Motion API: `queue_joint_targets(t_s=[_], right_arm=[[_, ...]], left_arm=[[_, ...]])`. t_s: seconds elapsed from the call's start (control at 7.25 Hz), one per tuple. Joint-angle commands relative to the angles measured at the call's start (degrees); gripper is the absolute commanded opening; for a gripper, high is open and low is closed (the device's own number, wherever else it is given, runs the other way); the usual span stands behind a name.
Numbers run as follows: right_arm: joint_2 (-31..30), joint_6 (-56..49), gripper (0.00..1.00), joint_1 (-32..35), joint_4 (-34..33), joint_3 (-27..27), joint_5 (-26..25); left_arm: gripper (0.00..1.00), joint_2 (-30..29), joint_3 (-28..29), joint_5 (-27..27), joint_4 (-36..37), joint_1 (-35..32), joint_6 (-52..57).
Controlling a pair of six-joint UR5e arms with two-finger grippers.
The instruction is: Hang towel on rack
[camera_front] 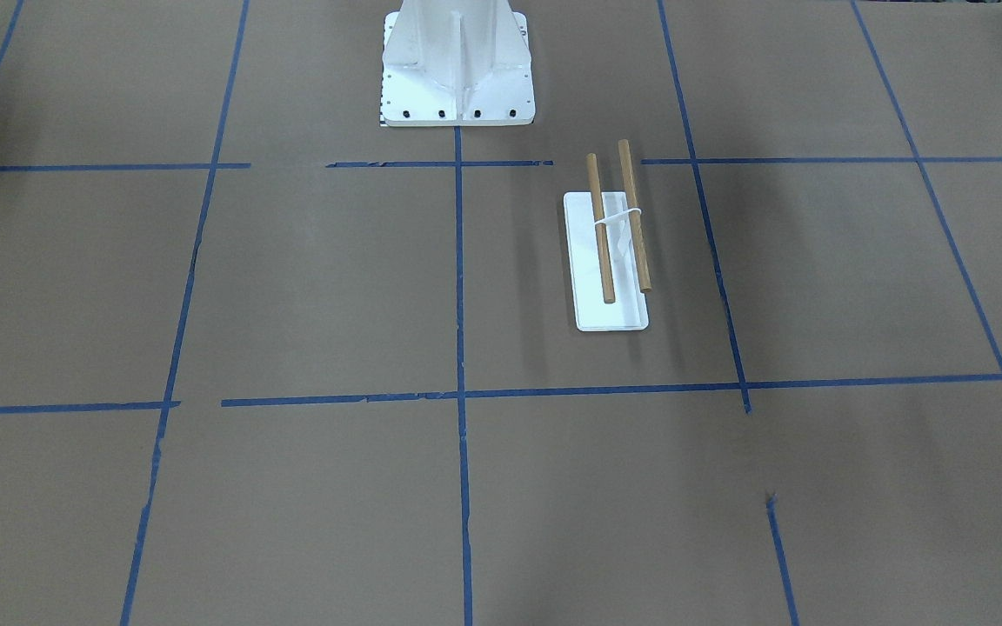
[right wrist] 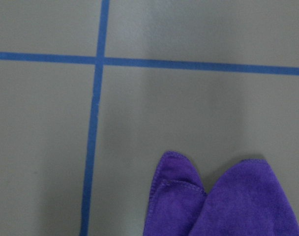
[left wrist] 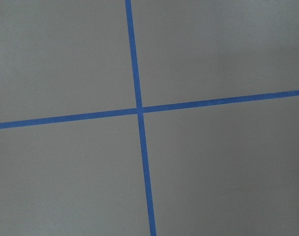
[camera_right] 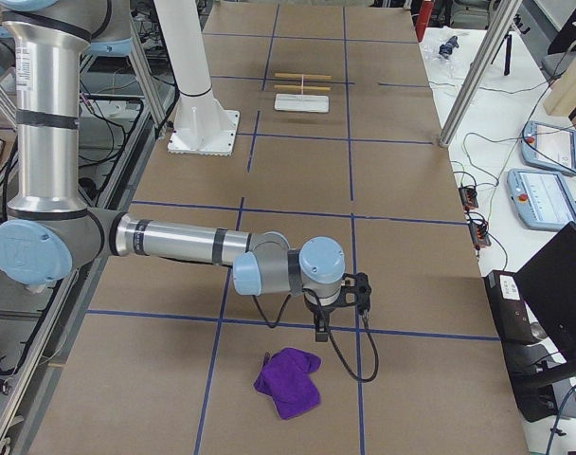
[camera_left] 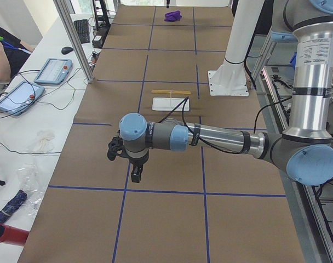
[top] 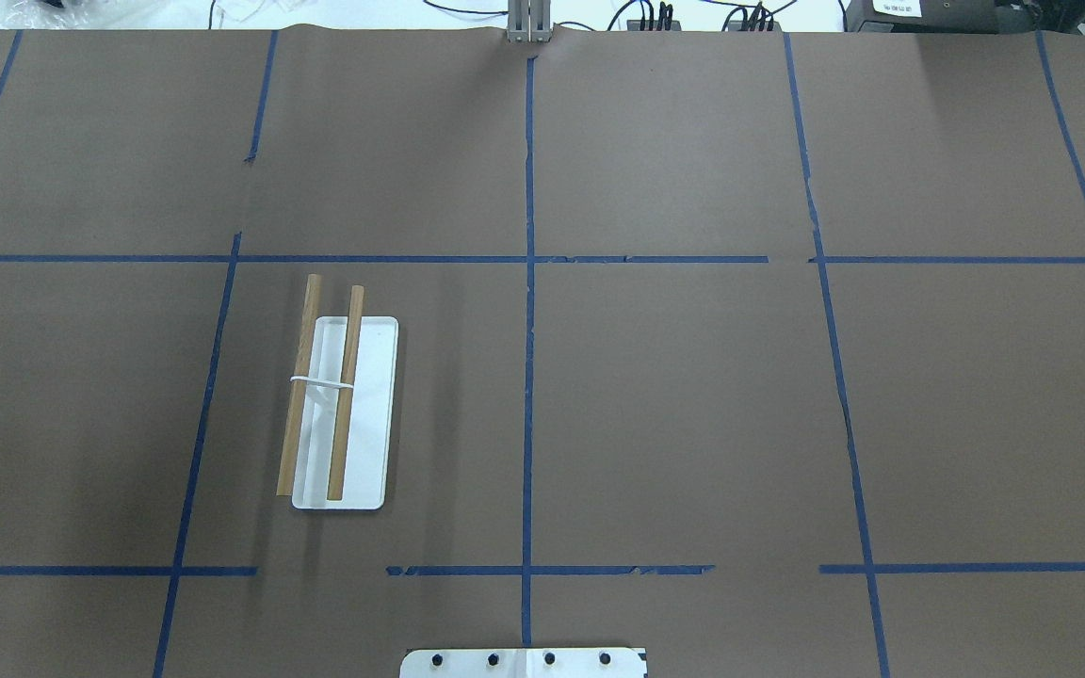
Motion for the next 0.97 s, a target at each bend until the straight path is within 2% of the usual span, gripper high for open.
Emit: queue_joint_targets(t_s=[0.0,0.28,0.83], right_arm=[[-0.3,0.3,1.0,-1.6,4.4,-6.1,-0.4],[-0.3,-0.2,1.0,-2.7,4.7,-9.9,-0.5],[-0.5,-0.1,1.0,-4.2,4.7,-11.1,-1.9]], left_arm=[[1.0,0.0,-0.8,-0.1,0.1,0.0,-0.1],[1.0,0.0,-0.8,-1.2,0.1,0.0,-0.1],[1.0,0.1,-1.9,-1.2,0.2,-0.1,-0.2]])
